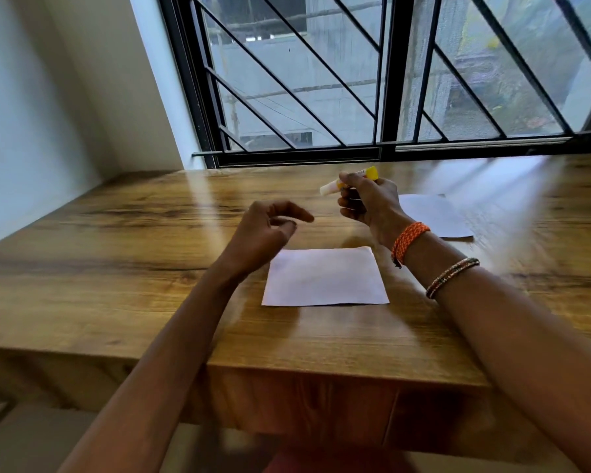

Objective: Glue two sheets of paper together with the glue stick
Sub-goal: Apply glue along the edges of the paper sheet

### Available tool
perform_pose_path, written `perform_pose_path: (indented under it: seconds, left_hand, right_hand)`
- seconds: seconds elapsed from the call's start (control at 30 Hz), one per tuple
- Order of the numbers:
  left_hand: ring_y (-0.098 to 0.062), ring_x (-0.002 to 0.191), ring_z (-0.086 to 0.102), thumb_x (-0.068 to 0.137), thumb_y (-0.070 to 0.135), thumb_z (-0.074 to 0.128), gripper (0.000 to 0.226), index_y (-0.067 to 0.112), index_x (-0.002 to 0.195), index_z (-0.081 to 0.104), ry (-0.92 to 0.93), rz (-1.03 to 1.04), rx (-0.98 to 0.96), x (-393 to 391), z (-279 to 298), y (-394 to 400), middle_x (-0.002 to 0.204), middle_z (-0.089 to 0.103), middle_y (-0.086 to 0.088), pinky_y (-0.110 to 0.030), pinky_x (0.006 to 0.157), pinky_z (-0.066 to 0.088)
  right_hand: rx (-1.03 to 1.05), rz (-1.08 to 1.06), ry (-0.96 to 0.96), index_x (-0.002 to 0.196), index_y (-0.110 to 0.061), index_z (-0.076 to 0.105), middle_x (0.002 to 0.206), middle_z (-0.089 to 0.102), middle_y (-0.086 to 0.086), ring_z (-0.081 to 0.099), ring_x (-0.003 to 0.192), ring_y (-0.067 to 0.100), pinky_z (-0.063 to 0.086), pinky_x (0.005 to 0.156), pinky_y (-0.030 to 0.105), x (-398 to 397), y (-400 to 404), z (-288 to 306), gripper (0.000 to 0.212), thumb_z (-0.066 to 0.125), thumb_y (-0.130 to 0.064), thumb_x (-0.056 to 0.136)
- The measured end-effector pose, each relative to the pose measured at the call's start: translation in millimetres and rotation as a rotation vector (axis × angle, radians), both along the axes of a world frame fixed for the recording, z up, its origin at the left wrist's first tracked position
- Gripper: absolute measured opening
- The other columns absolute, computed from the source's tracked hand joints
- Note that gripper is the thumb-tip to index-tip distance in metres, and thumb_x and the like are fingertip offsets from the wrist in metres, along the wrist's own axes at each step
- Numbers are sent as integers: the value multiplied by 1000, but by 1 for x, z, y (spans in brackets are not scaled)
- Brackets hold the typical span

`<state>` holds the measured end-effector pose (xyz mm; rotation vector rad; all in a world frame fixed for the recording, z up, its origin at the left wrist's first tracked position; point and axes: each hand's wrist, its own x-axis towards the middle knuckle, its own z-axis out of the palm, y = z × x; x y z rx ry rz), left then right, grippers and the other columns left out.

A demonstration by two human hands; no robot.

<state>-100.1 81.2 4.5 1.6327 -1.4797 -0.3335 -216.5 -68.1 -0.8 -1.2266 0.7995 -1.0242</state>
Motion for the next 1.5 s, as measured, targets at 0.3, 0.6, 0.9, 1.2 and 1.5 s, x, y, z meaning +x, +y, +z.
perform_pose_path:
  seconds: [0.3, 0.6, 0.9, 1.2, 1.5]
  left_hand:
    - [-6, 146, 10, 98, 41, 34, 50, 32, 146, 24, -457, 16, 462, -28, -34, 34, 158, 16, 9, -37, 118, 3]
    - [-19, 130, 39, 91, 46, 46, 50, 21, 135, 43, -474, 191, 222, -28, -46, 35, 141, 46, -1, -38, 109, 25]
    - [-4, 144, 16, 98, 29, 33, 46, 27, 144, 32, -508, 137, 328, -24, -44, 36, 156, 23, 10, -46, 114, -13]
    - [-8, 147, -5, 99, 32, 29, 46, 34, 145, 26, -518, 156, 378, -24, -43, 37, 157, 16, 15, -48, 113, -17]
    - [-11, 147, -7, 98, 35, 32, 46, 38, 143, 27, -479, 184, 396, -24, -43, 37, 156, 18, 16, -47, 114, -16]
  right_hand:
    - [-87, 123, 110, 90, -13, 67, 75, 65, 3, 64, 67, 14, 52, 60, 27, 4, 11, -1, 19, 66, -31, 84]
    - [-910, 311, 556, 85, -7, 74, 78, 73, 9, 66, 67, 18, 53, 63, 29, 11, 21, -6, 21, 75, -26, 75]
    - [-959, 346, 687, 86, -9, 75, 79, 73, 9, 61, 66, 13, 53, 65, 32, 9, 18, 0, 25, 79, -29, 71]
    - [-914, 351, 790, 82, -22, 75, 76, 72, 0, 60, 72, 12, 47, 89, 52, 13, 17, 4, 43, 69, -58, 59]
    - [-889, 372, 798, 78, -17, 74, 71, 70, 1, 53, 60, 7, 42, 77, 39, 15, 10, 2, 48, 69, -60, 59]
